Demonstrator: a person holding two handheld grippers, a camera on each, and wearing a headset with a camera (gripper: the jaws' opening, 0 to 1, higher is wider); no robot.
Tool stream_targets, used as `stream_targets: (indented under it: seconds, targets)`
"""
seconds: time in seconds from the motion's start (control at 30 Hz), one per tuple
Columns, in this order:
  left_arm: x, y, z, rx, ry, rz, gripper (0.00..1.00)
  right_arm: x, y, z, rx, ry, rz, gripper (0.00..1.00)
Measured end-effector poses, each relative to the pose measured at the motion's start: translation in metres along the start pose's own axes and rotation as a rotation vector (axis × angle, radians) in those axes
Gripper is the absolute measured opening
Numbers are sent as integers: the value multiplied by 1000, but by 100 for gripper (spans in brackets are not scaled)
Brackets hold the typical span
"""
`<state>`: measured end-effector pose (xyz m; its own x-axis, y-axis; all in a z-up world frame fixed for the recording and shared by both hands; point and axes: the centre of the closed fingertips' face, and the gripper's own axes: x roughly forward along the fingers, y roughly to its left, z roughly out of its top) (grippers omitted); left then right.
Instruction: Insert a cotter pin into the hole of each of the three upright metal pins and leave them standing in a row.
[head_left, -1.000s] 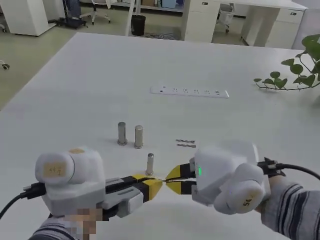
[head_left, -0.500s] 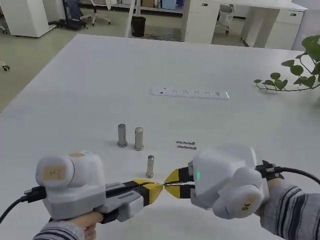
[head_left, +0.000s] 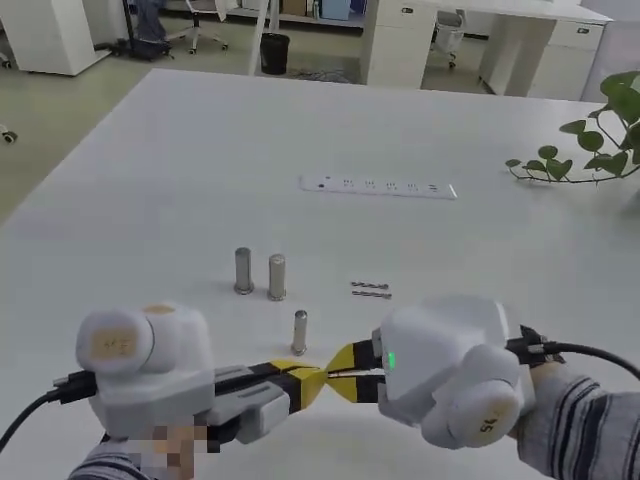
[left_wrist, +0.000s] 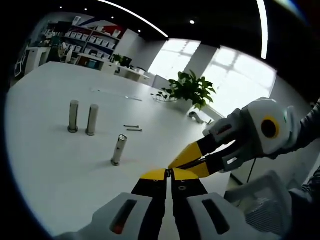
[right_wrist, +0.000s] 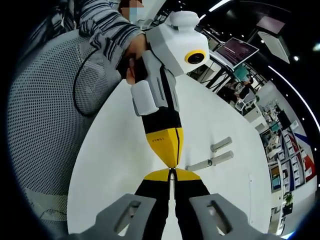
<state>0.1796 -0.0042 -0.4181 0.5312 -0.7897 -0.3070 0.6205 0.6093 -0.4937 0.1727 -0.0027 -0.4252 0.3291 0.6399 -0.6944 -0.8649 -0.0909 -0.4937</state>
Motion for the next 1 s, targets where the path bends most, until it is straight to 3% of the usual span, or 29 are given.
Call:
stream_targets:
  seconds: [0.47, 0.77, 1.0]
  targets:
    - [0, 1, 1, -6, -15, -4, 0, -1, -5, 1, 3, -3, -18, 0]
    - [2, -1, 0, 121, -4, 3, 0, -3, -9, -7, 42, 16, -1, 0]
    - [4, -7, -4, 306, 53, 8, 0, -4, -2, -14, 58, 36, 54, 0]
